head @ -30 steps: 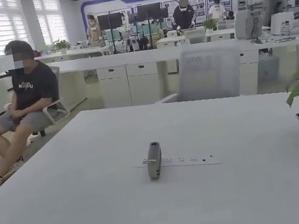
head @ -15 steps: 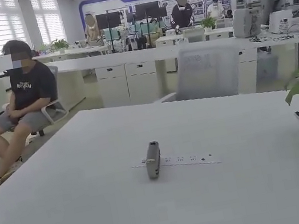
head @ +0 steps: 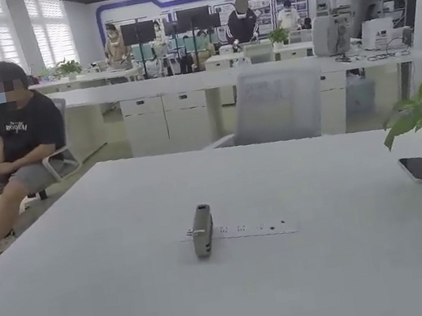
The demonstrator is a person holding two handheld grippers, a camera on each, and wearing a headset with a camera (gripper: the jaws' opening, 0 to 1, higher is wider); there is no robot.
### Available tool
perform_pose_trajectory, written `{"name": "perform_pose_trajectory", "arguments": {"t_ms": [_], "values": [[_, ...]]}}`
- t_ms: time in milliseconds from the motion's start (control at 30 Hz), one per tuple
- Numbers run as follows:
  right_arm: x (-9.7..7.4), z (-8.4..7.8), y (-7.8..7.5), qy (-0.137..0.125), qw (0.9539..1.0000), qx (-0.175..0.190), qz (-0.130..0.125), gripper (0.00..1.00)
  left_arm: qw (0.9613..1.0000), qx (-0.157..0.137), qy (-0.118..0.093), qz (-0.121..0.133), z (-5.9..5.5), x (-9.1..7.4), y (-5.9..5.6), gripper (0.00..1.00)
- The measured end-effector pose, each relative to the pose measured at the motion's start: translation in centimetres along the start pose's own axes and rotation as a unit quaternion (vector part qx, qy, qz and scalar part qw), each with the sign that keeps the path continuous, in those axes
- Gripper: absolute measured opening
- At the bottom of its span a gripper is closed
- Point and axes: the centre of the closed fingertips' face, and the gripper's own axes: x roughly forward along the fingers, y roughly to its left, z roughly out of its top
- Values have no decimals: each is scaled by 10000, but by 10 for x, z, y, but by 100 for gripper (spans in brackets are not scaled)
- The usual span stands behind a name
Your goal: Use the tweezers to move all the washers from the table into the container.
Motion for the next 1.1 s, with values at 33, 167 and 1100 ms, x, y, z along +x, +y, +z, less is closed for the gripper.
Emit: {"name": "perform_pose_trajectory", "arguments": {"t_ms": [33, 167, 1100], "values": [[-5, 0, -5, -44, 9999, 91, -100, 39, 9999, 56, 107, 16, -2, 1, 1, 0], [-32, -2, -31, -182, 9980, 327, -514, 46, 9973, 431, 561, 208, -8, 7, 10, 0], [-74, 12, -40, -522, 9926, 419, -1014, 64, 9796, -1459, -904, 1042, -9, -28, 16, 56]]}}
